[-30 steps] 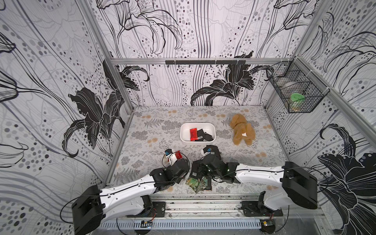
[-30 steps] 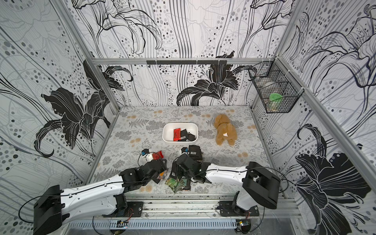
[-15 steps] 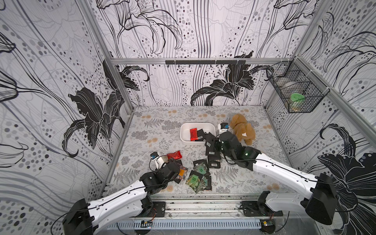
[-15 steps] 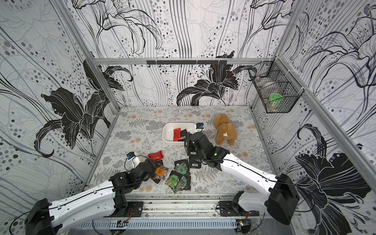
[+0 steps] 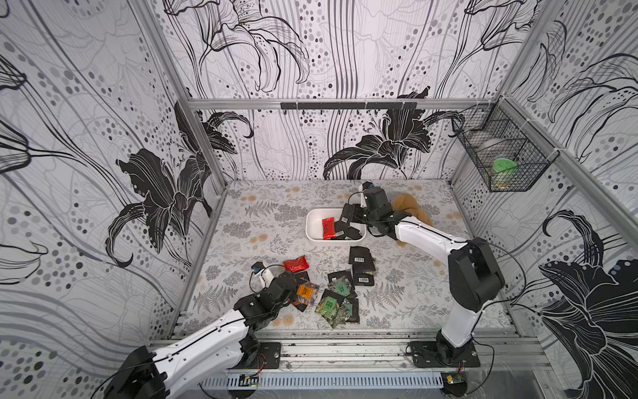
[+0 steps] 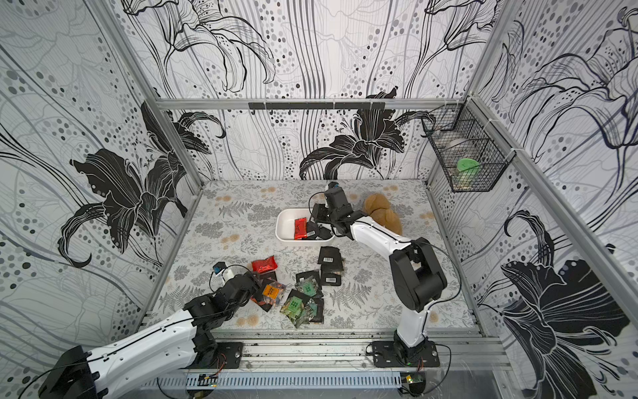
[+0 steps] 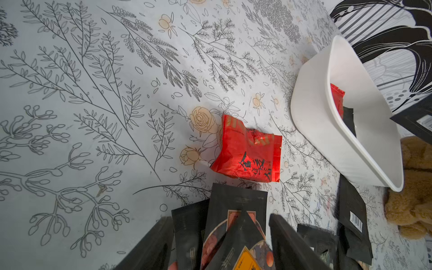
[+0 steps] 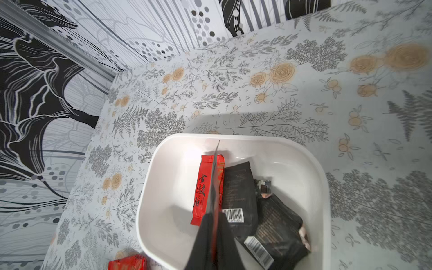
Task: Put the tea bags into the storage box
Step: Place the tea bag in the storage box.
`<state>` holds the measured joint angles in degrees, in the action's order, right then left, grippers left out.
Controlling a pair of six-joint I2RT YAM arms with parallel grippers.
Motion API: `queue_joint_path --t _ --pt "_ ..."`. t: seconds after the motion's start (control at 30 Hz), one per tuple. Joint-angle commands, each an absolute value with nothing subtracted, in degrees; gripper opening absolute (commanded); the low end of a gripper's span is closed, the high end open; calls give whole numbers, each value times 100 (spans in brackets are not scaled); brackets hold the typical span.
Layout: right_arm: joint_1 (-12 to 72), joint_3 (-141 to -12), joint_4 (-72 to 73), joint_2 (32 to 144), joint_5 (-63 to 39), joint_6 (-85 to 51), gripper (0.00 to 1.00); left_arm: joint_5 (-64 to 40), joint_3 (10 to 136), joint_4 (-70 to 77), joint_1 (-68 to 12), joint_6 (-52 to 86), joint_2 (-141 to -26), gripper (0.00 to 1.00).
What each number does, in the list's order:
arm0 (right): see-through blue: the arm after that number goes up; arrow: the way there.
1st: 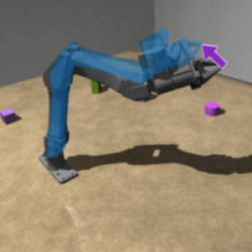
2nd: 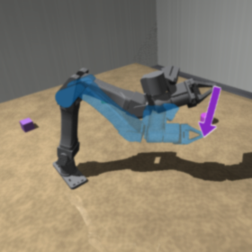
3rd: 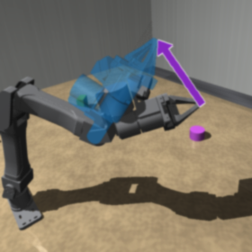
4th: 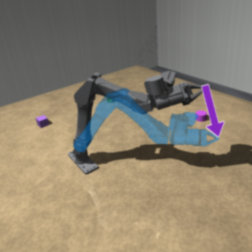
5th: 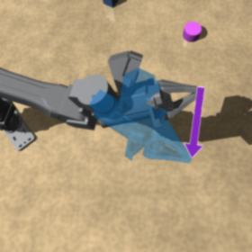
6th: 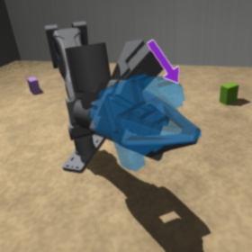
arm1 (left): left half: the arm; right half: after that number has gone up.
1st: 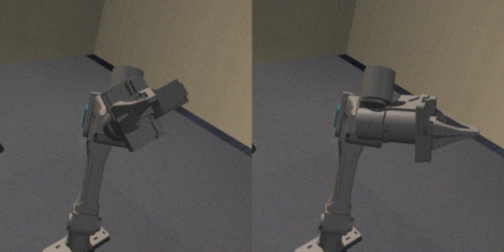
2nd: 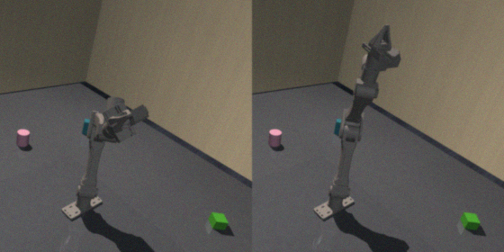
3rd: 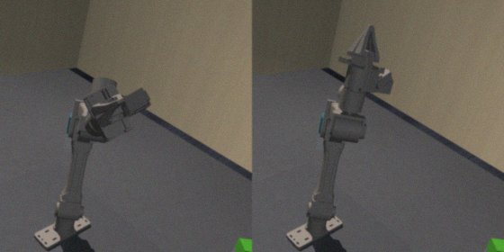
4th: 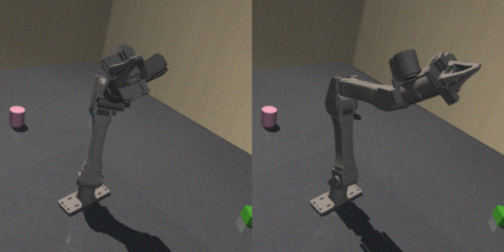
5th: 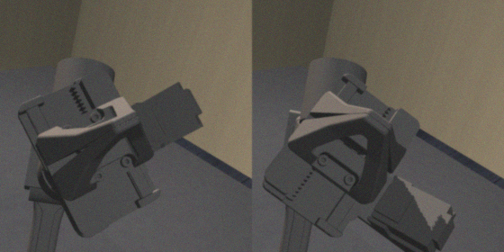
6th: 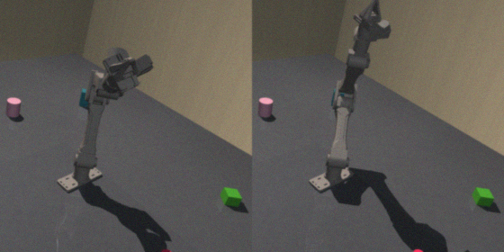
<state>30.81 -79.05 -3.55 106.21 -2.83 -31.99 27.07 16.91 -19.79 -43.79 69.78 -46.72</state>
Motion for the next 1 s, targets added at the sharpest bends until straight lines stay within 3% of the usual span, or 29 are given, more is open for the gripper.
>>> queue_joint_path --t 0.0,0.27,0.43,0.8,0.97 --pt "3050 -8362 -642 11018 -440 -3059 0 2590 1653 -1854 -4331 6965 -4735 70" --pt "3050 -8130 -488 11096 -406 -3103 0 2615 1687 -1922 -4315 6979 -4707 71" --pt "3050 -7885 -472 10942 -387 -3084 5 2619 1724 -1986 -4310 6968 -4686 72" --pt "3050 -7536 -824 10224 65 -2864 31 2610 1802 -2082 -4299 6970 -4641 75" --pt "3054 -7162 -982 9381 121 -2760 35 2553 1777 -2059 -4307 6961 -4580 75"
